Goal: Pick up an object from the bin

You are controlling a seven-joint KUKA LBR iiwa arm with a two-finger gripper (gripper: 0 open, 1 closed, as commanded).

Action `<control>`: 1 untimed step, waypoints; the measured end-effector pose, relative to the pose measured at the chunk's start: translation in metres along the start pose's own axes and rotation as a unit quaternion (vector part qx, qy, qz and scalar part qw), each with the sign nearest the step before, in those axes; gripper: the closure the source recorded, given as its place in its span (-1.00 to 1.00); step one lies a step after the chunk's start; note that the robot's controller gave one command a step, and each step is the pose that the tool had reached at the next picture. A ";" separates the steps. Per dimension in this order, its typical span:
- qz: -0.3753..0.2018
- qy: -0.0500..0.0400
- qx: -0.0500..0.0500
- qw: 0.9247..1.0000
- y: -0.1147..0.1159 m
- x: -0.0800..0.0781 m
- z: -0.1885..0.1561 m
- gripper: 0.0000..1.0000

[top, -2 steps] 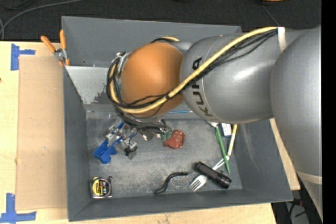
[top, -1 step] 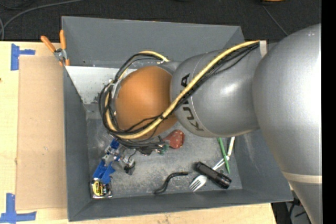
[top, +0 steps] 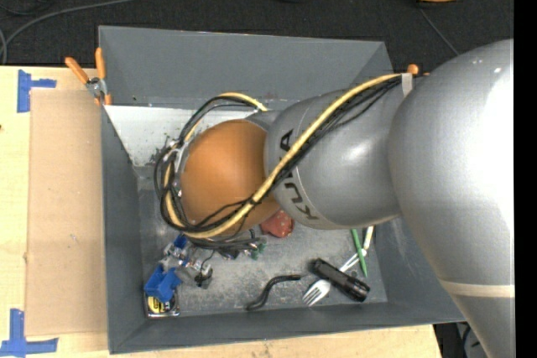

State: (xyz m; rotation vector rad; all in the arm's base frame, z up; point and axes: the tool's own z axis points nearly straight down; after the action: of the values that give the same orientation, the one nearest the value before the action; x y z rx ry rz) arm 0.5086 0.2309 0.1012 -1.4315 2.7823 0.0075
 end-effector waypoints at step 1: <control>-0.051 -0.005 0.002 0.999 -0.015 0.018 0.011 1.00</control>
Offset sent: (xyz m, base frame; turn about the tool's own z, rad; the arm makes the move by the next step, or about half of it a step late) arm 0.0000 0.0000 0.0000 0.0000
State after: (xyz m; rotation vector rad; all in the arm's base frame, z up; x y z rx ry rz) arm 0.5106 0.2072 0.0904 -1.5657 2.6958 0.0080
